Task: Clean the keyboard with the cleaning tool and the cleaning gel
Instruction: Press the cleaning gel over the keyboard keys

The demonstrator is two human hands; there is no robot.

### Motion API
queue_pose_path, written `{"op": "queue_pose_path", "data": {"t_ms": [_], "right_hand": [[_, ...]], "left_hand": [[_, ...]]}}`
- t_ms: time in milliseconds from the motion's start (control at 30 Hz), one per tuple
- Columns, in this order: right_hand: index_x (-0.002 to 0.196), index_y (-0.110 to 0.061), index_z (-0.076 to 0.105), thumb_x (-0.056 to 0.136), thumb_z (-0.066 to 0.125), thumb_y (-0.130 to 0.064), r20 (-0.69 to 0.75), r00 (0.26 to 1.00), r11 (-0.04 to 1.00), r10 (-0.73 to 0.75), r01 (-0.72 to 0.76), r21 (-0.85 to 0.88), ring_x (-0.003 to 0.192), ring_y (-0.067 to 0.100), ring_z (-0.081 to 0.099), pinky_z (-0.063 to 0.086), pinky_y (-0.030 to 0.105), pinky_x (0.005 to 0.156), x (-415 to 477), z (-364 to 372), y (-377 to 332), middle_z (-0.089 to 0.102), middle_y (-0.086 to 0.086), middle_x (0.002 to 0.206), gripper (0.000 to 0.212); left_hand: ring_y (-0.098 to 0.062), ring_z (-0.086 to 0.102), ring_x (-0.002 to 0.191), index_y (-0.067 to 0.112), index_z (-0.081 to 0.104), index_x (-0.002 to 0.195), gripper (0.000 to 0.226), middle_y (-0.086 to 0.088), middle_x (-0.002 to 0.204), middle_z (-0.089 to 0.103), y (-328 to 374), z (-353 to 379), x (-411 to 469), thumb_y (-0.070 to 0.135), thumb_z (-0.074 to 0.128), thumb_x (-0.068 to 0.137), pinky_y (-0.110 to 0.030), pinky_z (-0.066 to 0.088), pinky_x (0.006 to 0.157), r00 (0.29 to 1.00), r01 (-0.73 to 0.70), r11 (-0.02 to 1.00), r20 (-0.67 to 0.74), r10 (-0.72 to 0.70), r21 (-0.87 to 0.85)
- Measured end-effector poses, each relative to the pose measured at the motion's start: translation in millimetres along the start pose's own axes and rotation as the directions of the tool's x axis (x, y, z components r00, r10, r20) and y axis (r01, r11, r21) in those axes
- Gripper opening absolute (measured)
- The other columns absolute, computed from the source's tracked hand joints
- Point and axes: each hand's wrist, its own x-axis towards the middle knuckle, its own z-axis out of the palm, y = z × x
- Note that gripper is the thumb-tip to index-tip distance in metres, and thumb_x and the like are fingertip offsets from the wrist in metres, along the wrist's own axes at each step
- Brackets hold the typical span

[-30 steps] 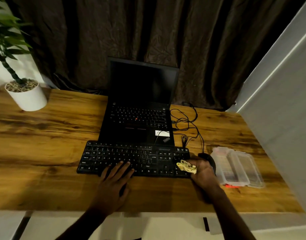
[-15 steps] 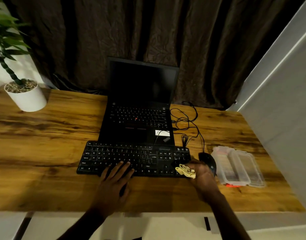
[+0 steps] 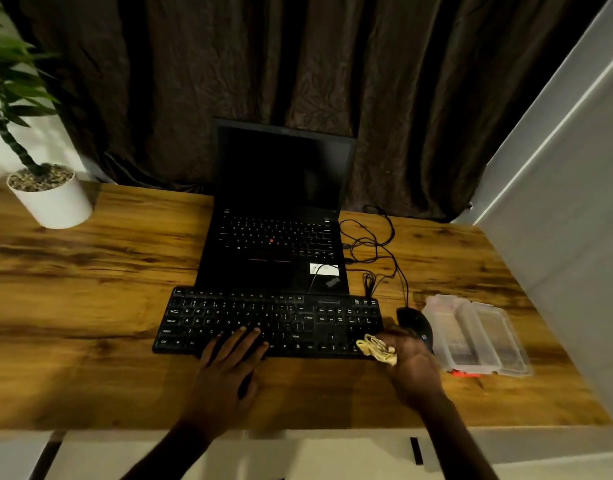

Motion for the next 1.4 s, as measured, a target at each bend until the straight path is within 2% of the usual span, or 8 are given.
{"op": "queue_pose_path", "data": {"t_ms": [167, 400, 567, 733, 933, 1067, 1167, 1400], "right_hand": [[0.125, -0.031, 0.061, 0.085, 0.072, -0.029, -0.05, 0.997, 0.997, 0.065, -0.067, -0.045, 0.118, 0.017, 0.05, 0.045, 0.031, 0.096, -3.4, -3.7, -1.4, 0.055, -0.001, 0.131, 0.042], [0.117, -0.033, 0.066, 0.087, 0.065, -0.025, 0.056, 0.984, 0.981, -0.166, 0.171, -0.087, 0.111, 0.009, 0.049, 0.034, 0.008, 0.08, -0.5, 2.0, -32.5, 0.059, -0.011, 0.121, 0.031], [0.124, -0.035, 0.062, 0.082, 0.075, -0.024, -0.007, 1.0, 0.999, 0.012, -0.012, -0.045, 0.119, 0.017, 0.049, 0.045, 0.03, 0.095, -5.8, -12.5, -19.7, 0.056, -0.003, 0.131, 0.045], [0.135, -0.035, 0.051, 0.087, 0.068, -0.029, 0.016, 0.999, 0.994, 0.047, -0.045, -0.1, 0.126, 0.014, 0.041, 0.038, 0.027, 0.102, -6.8, -6.8, -40.4, 0.046, -0.006, 0.139, 0.051], [0.137, -0.034, 0.05, 0.091, 0.059, -0.016, 0.071, 0.993, 0.988, -0.097, 0.105, -0.111, 0.13, 0.013, 0.04, 0.039, 0.024, 0.104, -1.1, 3.6, -66.5, 0.044, -0.009, 0.142, 0.051], [0.133, -0.03, 0.053, 0.087, 0.065, -0.026, 0.014, 1.0, 0.994, 0.019, -0.017, -0.112, 0.12, 0.016, 0.049, 0.045, 0.026, 0.098, -4.0, -4.7, -43.8, 0.054, -0.002, 0.135, 0.047], [0.133, -0.021, 0.055, 0.088, 0.065, -0.013, -0.021, 0.994, 0.989, 0.112, -0.113, -0.093, 0.12, 0.023, 0.05, 0.041, 0.029, 0.101, -3.2, -4.3, -38.7, 0.055, 0.006, 0.134, 0.047], [0.137, -0.027, 0.042, 0.091, 0.062, -0.022, 0.139, 0.951, 0.955, 0.275, -0.254, -0.156, 0.118, 0.019, 0.053, 0.049, 0.031, 0.098, 9.6, 2.2, -89.9, 0.049, 0.003, 0.132, 0.05]], "left_hand": [[-0.02, 0.034, 0.143, 0.027, 0.055, 0.139, 0.05, 0.002, 0.152, 0.043, 1.8, -1.8, 0.9, 0.043, 0.042, 0.093, -0.056, 0.03, 0.11, 1.0, 0.01, 1.0, 0.018, -0.01, -0.008], [-0.02, 0.034, 0.143, 0.026, 0.055, 0.139, 0.056, 0.002, 0.153, 0.041, 1.5, -3.1, -0.2, 0.048, 0.021, 0.099, -0.056, 0.031, 0.11, 1.0, 0.007, 1.0, 0.019, -0.006, -0.028], [-0.02, 0.033, 0.144, 0.027, 0.053, 0.14, 0.049, 0.003, 0.153, 0.041, 1.1, -3.9, 0.0, 0.044, 0.037, 0.096, -0.056, 0.03, 0.111, 0.999, 0.014, 1.0, 0.042, -0.013, -0.02], [-0.02, 0.034, 0.143, 0.026, 0.056, 0.138, 0.05, 0.003, 0.152, 0.043, 2.9, -4.8, 0.6, 0.041, 0.044, 0.091, -0.055, 0.028, 0.112, 0.999, 0.017, 0.999, 0.03, -0.016, -0.031], [-0.02, 0.035, 0.143, 0.027, 0.055, 0.139, 0.049, 0.003, 0.152, 0.043, 4.0, -8.9, 0.7, 0.043, 0.034, 0.097, -0.054, 0.029, 0.112, 0.998, 0.032, 0.999, 0.058, -0.03, -0.034], [-0.02, 0.033, 0.144, 0.028, 0.052, 0.141, 0.057, 0.002, 0.153, 0.041, 3.7, -11.3, 1.1, 0.049, 0.018, 0.1, -0.055, 0.029, 0.112, 0.994, 0.044, 0.998, 0.099, -0.04, -0.036], [-0.02, 0.032, 0.145, 0.028, 0.051, 0.141, 0.058, 0.003, 0.154, 0.04, 3.9, -12.0, 1.2, 0.049, 0.018, 0.099, -0.056, 0.029, 0.112, 0.99, 0.058, 0.998, 0.128, -0.052, -0.04], [-0.02, 0.03, 0.145, 0.026, 0.051, 0.142, 0.056, 0.002, 0.155, 0.038, 5.7, -13.6, 0.7, 0.048, 0.02, 0.1, -0.055, 0.026, 0.113, 0.992, 0.049, 0.998, 0.118, -0.044, -0.037]]}}
